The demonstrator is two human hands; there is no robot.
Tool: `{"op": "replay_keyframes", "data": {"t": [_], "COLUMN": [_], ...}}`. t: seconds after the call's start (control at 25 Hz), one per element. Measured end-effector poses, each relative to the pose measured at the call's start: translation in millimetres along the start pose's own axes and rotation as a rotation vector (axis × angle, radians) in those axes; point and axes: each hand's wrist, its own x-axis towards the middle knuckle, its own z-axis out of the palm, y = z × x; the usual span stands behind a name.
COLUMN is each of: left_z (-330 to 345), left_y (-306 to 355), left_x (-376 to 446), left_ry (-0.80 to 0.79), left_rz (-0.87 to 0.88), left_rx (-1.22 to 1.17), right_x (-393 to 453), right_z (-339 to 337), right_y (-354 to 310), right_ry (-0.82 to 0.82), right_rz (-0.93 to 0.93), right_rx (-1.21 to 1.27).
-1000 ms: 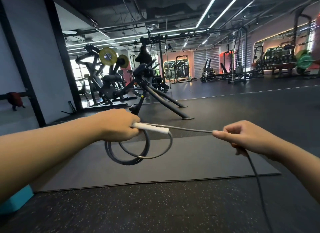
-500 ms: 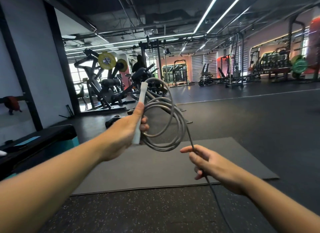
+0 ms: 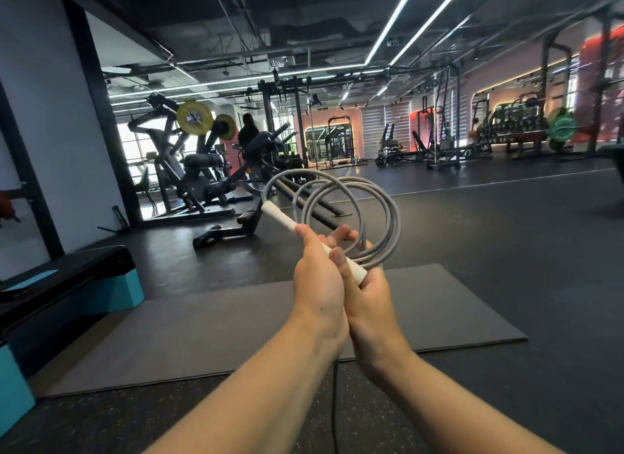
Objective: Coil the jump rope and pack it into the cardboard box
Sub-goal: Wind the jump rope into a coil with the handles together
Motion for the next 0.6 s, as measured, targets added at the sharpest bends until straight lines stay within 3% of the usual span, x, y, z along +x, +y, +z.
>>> {"op": "replay_keyframes", "data": {"t": [0.28,0.44,0.6], "left_z": [-21.1,-24.8,-10.1], "left_y": [-7.3,4.4,-7.1], "left_x": [-0.5,2.6,-2.6], "left_ry": [-0.071,-0.014,0.023], "left_rz": [-0.112,-0.031,-0.086], "left_rx": [0.163,-0.02,0.048], "right_x": [3.8,12.2,3.1], "right_z": [-5.5,-12.7,-9.9], "right_y": [-13.9,-31.1,-34.5], "right_ry": [0.147,0.071,-0.044], "right_rz": [-0.091,-0.031,0.004], "right_rx": [-0.068,-0.062,0.022]}}
